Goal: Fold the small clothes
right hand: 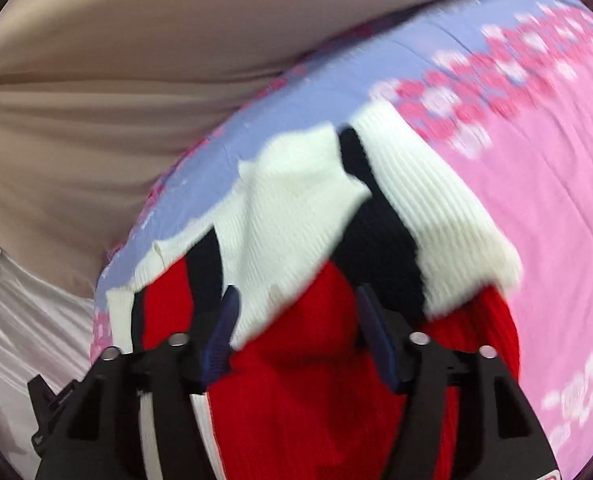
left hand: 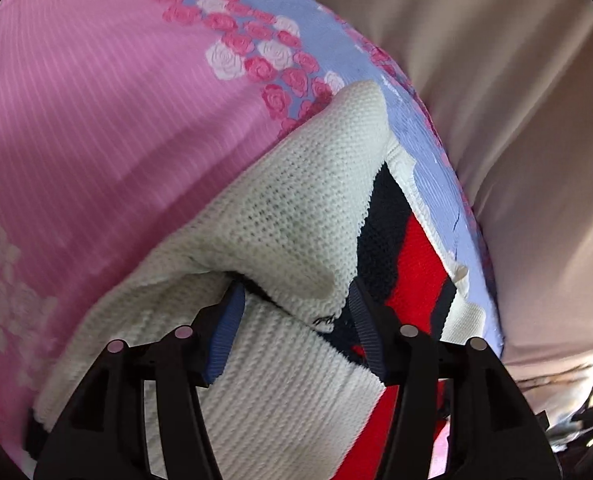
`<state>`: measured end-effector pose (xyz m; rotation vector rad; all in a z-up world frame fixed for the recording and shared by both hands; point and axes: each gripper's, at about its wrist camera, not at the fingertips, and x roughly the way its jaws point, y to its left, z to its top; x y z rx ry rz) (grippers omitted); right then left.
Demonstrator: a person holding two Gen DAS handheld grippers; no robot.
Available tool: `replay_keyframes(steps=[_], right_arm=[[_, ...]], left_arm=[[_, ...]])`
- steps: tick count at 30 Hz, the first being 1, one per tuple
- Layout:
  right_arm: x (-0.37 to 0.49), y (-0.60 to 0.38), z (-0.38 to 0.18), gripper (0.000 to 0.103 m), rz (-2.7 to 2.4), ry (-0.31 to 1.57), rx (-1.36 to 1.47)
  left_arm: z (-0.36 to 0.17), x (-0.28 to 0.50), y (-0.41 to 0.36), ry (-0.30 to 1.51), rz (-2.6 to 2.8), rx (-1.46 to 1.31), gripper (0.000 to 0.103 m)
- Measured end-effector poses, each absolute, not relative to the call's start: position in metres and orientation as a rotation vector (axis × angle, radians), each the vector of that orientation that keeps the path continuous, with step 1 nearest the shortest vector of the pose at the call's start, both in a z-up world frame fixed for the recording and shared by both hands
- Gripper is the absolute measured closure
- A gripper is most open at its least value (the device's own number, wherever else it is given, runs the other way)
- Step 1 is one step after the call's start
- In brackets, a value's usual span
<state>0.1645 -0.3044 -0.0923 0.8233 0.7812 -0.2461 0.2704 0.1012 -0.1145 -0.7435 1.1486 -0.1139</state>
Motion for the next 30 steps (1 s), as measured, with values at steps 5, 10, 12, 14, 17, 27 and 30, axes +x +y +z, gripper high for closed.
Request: replay_keyframes(steps=[5,10,12,14,17,27,30], right_arm=[[0.193,-0.312,-0.109,0.096,-0.203,0.837,0.878],[0.158,-0.3,-0.068,0.097,-0.162,0.681,0.856],[0.15,-0.291,-0.077,0.096,-0.195,0.721,0.818],[0.153,-0.28,-0.108,0.096,-0.245,0.855,0.746],[0.14,-0.281,-0.109,0.093,-0.246,0.827,0.772],[0.144,-0.309,-0.111,0.095,-0.276,0.87,0.772],[0.118,-0.304,-0.094,0.086,-0.301,0.825,0.756]], left_arm=[[-0.112,0.284,0.107,1.111,-0.067,-0.728,0.092],[-0.096,0.292,0.135,1.045,-0.025,-0.743,0.093],[-0.104,0.295,0.137,1.078,-0.018,-0.734,0.093],[-0.114,0.295,0.133,1.115,0.01,-0.686,0.093],[-0.113,0.289,0.13,1.092,0.021,-0.633,0.091],[-0.114,0.292,0.132,1.091,0.033,-0.589,0.091],[-0.107,0.286,0.13,1.104,-0.015,-0.551,0.089]])
